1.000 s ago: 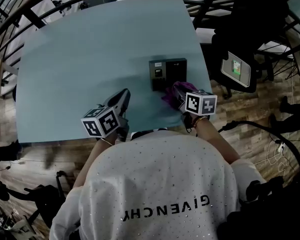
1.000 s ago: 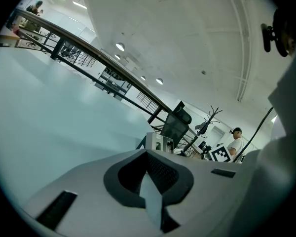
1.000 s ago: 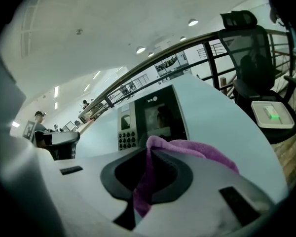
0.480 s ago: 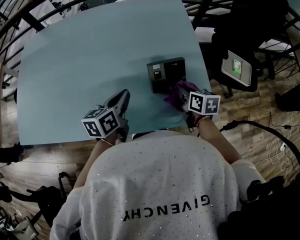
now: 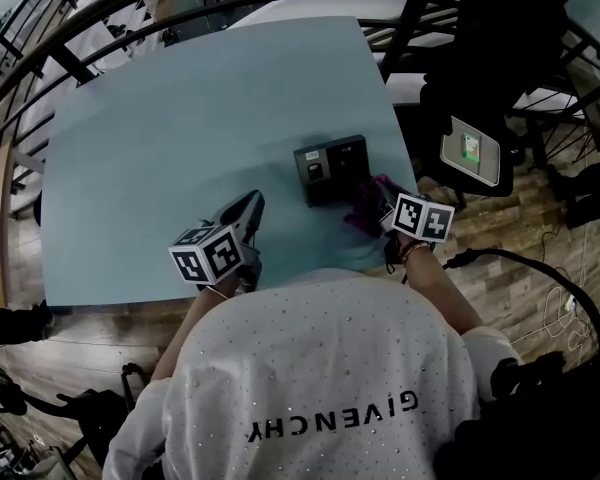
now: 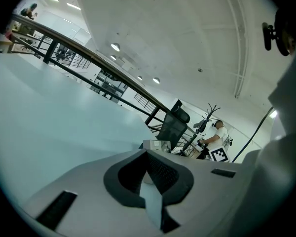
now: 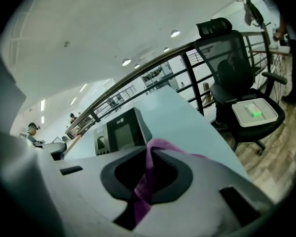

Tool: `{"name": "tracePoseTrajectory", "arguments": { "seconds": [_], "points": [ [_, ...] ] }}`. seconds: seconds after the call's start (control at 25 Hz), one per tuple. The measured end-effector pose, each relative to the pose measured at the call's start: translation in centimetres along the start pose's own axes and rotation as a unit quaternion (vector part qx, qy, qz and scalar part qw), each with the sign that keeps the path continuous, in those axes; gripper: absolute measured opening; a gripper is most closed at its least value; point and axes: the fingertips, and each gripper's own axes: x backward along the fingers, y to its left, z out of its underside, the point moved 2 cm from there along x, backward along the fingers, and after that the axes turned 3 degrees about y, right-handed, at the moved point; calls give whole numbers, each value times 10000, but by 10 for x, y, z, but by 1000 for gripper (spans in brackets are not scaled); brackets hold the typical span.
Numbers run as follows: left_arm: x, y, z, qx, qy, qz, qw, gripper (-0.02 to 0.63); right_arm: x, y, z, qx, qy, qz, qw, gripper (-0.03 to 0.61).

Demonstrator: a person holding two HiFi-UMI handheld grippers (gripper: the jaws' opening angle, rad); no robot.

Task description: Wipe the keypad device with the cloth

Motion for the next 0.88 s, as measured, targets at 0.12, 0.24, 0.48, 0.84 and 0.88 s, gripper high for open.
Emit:
{"name": "tracePoseTrajectory", "arguments": {
  "seconds": [0.12, 0.24, 0.48, 0.84, 0.88],
  "points": [
    [4, -1, -5, -37, -86, -2, 10000, 0, 10, -2, -15, -20, -317, -5, 9995, 18],
    [9, -6, -12, -96, -184, 3, 9998, 0, 22, 0, -37, -14, -675, -43, 9977, 18],
    [12, -4, -46, -338, -374, -199, 9985, 0, 43, 33, -96, 214, -1570, -407, 9865, 18],
    [25, -26, -85, -664, -833, 82, 9943, 0, 72, 108, -140, 1197, -1923, -884, 9700, 18],
    [26, -25, -86, -665, -838, 97, 9942, 0, 73, 115, -142, 1382, -1953, -875, 9670, 18]
  ]
}}
